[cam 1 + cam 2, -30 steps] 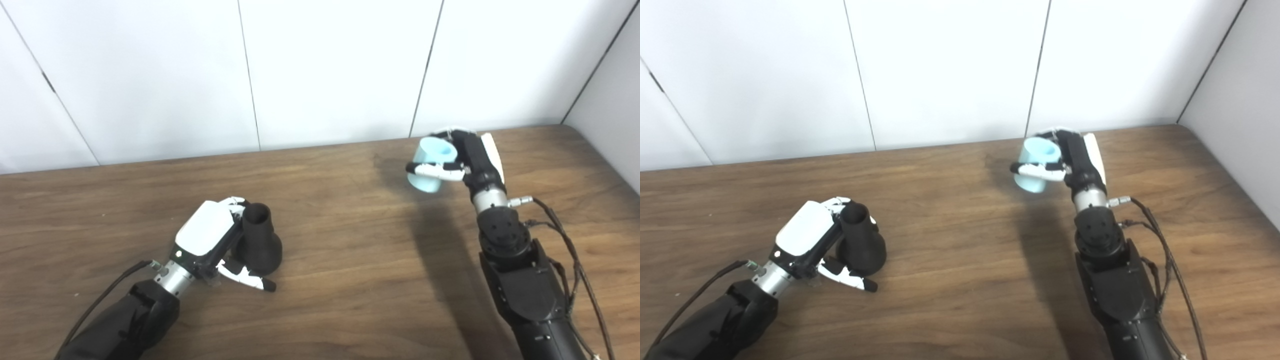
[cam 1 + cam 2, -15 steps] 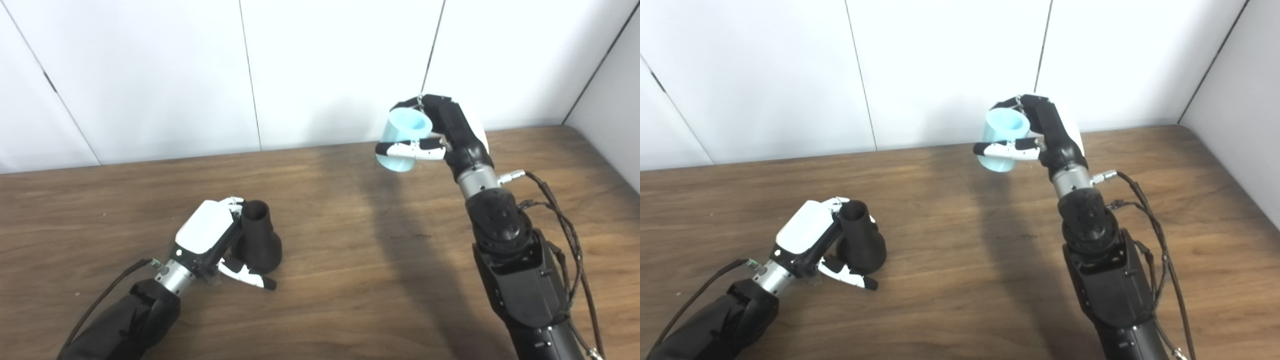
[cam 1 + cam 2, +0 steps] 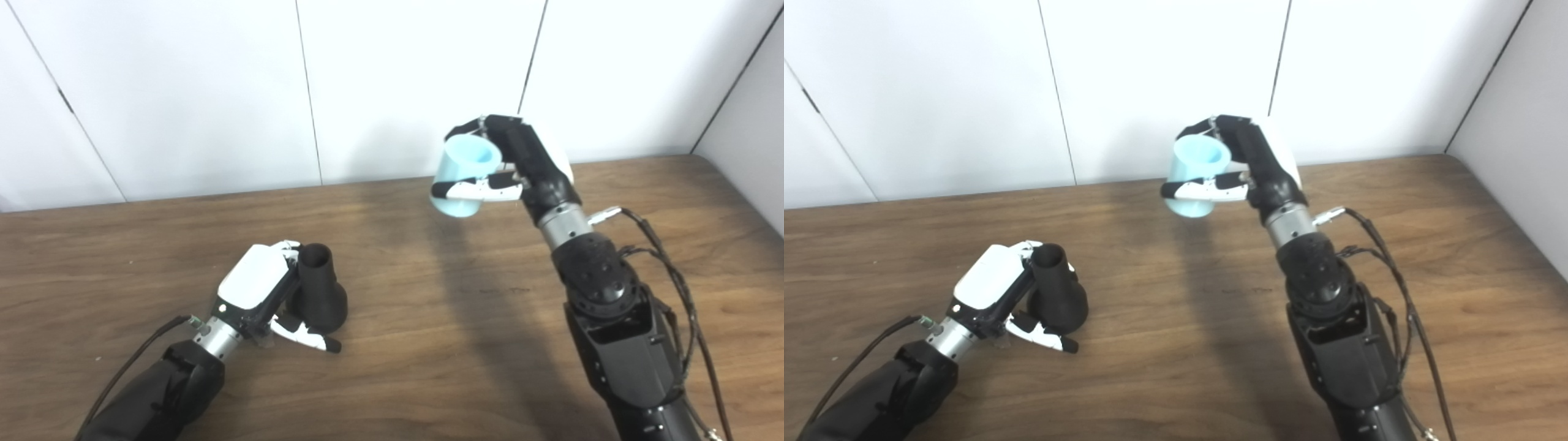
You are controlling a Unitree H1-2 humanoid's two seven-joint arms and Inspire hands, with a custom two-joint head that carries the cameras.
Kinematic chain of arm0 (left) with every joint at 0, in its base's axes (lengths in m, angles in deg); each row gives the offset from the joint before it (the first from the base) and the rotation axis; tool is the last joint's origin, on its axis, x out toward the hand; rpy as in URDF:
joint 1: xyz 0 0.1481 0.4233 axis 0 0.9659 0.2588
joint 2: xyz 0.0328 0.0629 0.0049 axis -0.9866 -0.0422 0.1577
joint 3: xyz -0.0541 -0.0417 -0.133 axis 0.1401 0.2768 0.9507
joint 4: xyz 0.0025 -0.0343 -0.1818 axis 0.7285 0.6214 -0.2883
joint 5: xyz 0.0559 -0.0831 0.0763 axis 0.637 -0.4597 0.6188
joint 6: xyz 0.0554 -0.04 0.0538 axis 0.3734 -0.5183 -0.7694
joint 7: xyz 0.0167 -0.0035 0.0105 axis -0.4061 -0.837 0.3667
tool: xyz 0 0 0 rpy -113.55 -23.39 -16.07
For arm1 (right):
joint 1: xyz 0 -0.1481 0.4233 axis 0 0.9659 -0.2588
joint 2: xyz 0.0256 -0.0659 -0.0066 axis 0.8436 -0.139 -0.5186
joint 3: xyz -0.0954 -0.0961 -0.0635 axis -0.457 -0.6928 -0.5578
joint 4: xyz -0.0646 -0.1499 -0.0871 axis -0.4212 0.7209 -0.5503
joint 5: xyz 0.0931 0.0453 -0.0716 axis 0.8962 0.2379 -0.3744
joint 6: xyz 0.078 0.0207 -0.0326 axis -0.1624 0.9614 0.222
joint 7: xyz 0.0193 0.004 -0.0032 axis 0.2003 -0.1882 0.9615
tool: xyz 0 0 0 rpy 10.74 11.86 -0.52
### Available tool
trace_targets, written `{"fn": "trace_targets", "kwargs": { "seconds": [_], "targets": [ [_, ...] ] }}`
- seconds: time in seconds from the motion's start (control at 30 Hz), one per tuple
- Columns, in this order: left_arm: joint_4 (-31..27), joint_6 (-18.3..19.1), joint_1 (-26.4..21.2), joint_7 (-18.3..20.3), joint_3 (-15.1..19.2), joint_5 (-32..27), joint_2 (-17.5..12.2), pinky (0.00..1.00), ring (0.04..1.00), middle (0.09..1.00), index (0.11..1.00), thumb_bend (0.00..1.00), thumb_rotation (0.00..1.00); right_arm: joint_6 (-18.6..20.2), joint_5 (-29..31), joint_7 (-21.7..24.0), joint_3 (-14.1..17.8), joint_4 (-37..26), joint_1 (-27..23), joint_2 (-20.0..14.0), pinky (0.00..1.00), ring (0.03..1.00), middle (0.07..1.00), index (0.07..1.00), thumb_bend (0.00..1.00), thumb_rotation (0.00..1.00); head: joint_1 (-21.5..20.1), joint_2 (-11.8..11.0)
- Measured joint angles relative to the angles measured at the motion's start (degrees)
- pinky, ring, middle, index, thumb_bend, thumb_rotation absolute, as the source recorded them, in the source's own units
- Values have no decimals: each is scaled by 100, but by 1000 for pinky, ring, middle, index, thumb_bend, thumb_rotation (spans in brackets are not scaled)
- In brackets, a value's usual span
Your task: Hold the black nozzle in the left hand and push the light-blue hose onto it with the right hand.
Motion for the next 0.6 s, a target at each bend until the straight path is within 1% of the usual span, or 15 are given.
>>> {"fn": "trace_targets", "kwargs": {
  "seconds": [0.23,0.4,0.6],
  "targets": [
    [100,0,-63,-3,-7,40,78,764,502,477,488,523,0,5,-29,123,-317,-197,-6,324,300,413,468,525,517,0,167,9],
    [108,0,-76,-4,-9,83,101,758,503,478,486,524,0,2,-188,193,-557,-201,-6,435,311,421,465,519,518,0,282,18],
    [136,0,-87,-46,-2,192,140,763,495,475,491,524,0,3,-458,193,-747,-201,-6,563,313,429,465,502,520,0,440,35]
  ]
}}
